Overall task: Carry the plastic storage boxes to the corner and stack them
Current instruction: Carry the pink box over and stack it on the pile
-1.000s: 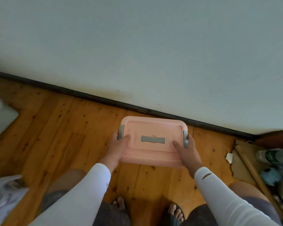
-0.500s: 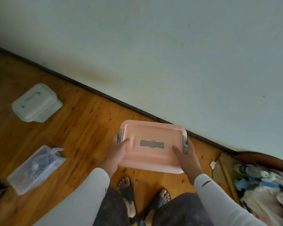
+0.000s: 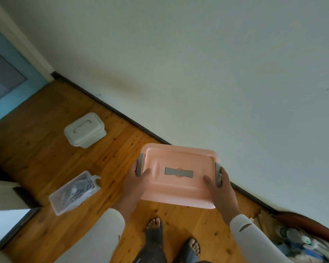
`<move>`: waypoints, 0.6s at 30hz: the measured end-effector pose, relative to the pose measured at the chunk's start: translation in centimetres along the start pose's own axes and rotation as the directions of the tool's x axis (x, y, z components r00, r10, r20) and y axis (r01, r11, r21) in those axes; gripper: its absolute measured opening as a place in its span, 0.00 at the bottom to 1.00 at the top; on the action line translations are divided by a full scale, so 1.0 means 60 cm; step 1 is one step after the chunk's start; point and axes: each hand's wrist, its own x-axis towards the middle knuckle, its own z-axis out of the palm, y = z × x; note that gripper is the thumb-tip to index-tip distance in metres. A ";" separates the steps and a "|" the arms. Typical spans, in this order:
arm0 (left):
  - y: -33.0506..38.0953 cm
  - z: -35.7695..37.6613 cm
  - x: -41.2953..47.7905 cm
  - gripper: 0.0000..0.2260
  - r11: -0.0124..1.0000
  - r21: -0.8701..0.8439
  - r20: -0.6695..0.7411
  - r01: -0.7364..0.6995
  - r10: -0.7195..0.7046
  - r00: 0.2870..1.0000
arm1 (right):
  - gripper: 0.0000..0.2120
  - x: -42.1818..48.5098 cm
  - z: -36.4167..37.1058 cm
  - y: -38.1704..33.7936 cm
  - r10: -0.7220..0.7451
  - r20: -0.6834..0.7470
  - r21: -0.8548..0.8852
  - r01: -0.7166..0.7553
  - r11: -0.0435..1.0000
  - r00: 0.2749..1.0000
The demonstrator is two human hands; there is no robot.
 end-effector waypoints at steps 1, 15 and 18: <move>0.001 -0.010 -0.009 0.29 1.000 0.002 -0.025 0.001 -0.001 1.000 | 0.30 -0.010 0.002 -0.009 -0.028 -0.002 -0.002 0.028 1.000 1.000; -0.058 -0.119 -0.196 0.28 0.937 -0.319 -0.364 -0.144 0.019 0.931 | 0.28 -0.140 0.003 -0.097 -0.309 0.143 -0.029 0.317 0.948 0.940; -0.079 -0.118 -0.248 0.28 0.909 -0.393 -0.418 -0.138 -0.044 0.907 | 0.25 -0.168 -0.002 -0.107 -0.347 0.219 -0.037 0.363 0.931 0.912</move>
